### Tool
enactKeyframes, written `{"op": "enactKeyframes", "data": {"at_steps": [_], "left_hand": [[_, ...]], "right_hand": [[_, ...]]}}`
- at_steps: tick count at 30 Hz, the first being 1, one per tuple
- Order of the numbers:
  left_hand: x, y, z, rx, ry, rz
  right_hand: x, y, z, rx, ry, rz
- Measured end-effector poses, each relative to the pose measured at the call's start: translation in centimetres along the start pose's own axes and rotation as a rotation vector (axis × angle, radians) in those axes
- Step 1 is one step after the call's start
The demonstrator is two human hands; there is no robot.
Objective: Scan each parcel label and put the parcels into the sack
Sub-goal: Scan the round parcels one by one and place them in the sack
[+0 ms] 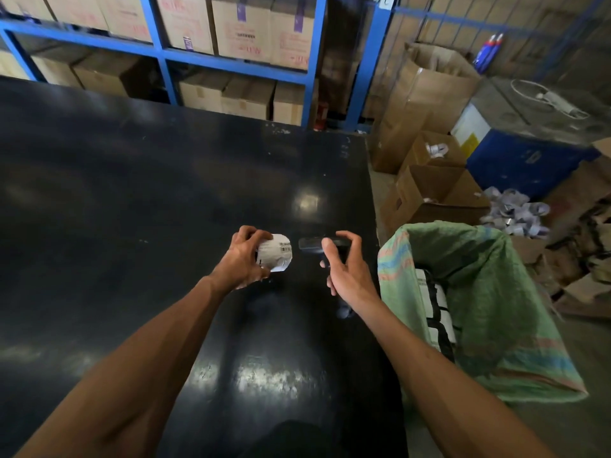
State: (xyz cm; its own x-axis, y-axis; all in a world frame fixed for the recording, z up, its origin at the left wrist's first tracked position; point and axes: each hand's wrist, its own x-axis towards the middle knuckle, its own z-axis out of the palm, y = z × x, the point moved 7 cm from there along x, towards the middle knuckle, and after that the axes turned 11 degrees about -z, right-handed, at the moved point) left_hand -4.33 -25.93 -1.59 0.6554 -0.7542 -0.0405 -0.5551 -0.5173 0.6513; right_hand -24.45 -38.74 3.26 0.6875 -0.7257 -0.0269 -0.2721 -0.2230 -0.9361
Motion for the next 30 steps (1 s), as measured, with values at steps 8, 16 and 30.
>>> {"op": "enactKeyframes", "data": {"at_steps": [8, 16, 30], "left_hand": [[-0.1, 0.5, 0.4, 0.004, -0.014, -0.002], [-0.4, 1.1, 1.0, 0.033, -0.035, 0.030], [-1.8, 0.8, 2.2, 0.041, -0.081, -0.029]], "right_hand": [[-0.1, 0.6, 0.3, -0.066, -0.056, 0.007], [-0.7, 0.2, -0.2, -0.006, 0.004, 0.002], [-2.3, 5.8, 0.3, -0.260, -0.091, 0.158]]}}
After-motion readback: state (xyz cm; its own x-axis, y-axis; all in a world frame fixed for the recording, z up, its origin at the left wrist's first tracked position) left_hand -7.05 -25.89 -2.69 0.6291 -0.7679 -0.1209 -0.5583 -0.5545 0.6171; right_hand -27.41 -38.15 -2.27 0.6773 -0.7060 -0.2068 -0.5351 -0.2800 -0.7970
